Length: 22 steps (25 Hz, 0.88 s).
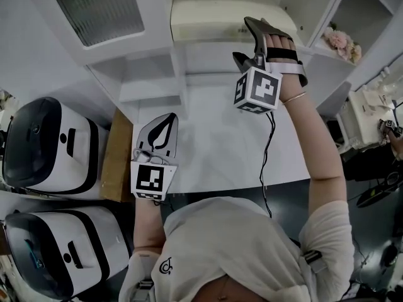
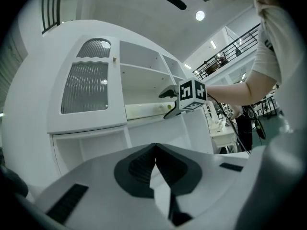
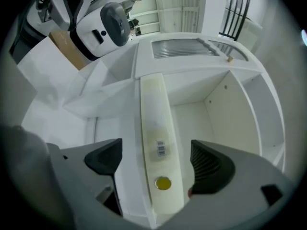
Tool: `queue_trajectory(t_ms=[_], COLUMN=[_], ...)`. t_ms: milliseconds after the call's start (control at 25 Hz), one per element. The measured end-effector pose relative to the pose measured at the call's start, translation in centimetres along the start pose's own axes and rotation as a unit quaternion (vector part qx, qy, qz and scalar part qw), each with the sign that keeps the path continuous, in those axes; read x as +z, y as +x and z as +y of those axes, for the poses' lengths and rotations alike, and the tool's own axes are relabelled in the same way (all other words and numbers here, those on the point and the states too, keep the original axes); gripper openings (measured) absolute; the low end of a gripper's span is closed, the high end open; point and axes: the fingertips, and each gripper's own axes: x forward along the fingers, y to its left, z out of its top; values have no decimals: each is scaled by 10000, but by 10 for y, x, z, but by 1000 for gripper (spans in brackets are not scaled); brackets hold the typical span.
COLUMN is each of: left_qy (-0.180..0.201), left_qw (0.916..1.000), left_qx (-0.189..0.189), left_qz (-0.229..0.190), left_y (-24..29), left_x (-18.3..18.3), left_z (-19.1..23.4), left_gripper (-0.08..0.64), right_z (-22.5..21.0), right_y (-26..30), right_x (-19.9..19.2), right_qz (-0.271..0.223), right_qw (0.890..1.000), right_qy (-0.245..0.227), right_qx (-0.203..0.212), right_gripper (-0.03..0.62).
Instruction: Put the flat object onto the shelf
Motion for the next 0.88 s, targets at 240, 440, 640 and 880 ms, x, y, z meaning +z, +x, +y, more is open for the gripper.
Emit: queue_trajectory(t_ms=[240, 440, 640, 880], left_qy=[-81, -184, -208, -247], left_qw=[9999, 9998, 9997, 9996], left_qx=[-17, -16, -15, -22], left_qz=[-87, -88, -159, -120], left_y=[-7, -9, -7, -5], left_x=[2, -1, 5, 3], left_z=[-6, -12, -18, -21], left_gripper=[14, 14, 14, 14], right_z=[16, 44, 53, 70], right_y=[-40, -65, -96, -125], right_x=[-7, -21, -31, -28], right_qz=[-20, -6, -326, -820], right_qw=[9974, 9841, 9491, 8988], right_qy=[630, 1757, 3077, 4280], right_qx=[-354, -262, -596, -486], right_gripper=[255, 145, 12, 8])
